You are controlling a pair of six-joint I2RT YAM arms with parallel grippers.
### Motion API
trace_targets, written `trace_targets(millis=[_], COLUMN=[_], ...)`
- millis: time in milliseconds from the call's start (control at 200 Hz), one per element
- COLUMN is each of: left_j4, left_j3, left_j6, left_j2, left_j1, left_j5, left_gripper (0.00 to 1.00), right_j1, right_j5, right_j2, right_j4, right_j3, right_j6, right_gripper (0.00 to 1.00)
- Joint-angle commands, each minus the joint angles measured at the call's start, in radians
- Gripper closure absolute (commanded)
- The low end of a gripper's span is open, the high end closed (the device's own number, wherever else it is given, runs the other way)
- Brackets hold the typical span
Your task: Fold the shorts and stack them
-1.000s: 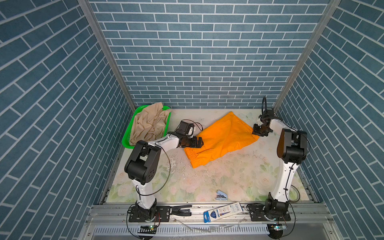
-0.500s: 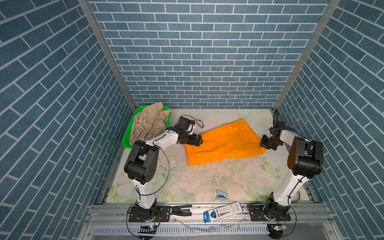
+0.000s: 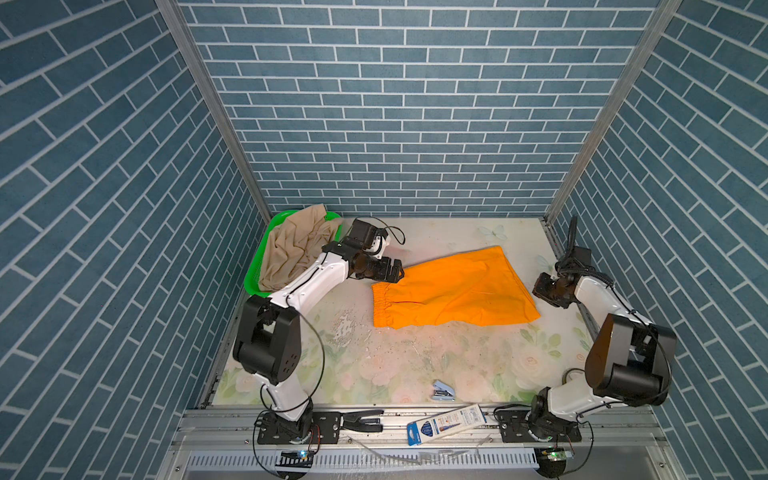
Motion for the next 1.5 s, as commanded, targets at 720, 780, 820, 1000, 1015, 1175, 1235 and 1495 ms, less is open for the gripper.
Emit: trace_targets(millis=[720, 780, 820, 1000, 1015, 1175, 1235, 1495], left_j4=[0.297, 0.276, 0.250, 0.171, 0.168, 0.104, 0.074, -0.045], left_j3=[-0.434, -0.424, -0.415, -0.378, -0.375, -0.320, -0.297, -0.198], left_j6=[-0.209, -0.187, -0.168, -0.108, -0.104, -0.079, -0.074, -0.060], left_j2=[-0.013, -0.001, 0.001, 0.012, 0.012, -0.042, -0.085, -0.322], left_j1=[-0.140, -0.130, -0.127, -0.122, -0.123, -0.123, -0.122, -0.082], left_j5=[0.040, 0.034, 0.022, -0.011, -0.008, 0.005, -0.015, -0.187], left_gripper=[0.00, 0.00, 0.00, 0.00, 0.00, 0.00, 0.00, 0.00], right_j1=[0.488, 0.477, 0.464, 0.403, 0.399, 0.380, 0.382, 0.528], right_j5=[0.029, 0.051, 0.055, 0.040, 0.040, 0.050, 0.040, 0.027], right_j2=[0.068, 0.076, 0.076, 0.059, 0.056, -0.016, -0.057, -0.182], right_j4=[0.208, 0.185, 0.173, 0.165, 0.163, 0.110, 0.096, 0.048], right_j3=[-0.253, -0.262, -0.267, -0.300, -0.301, -0.282, -0.267, -0.123], right_j6=[0.270, 0.263, 0.261, 0.255, 0.253, 0.197, 0.138, -0.037], right_gripper=[0.64, 0.64, 0.64, 0.63, 0.63, 0.63, 0.63, 0.61])
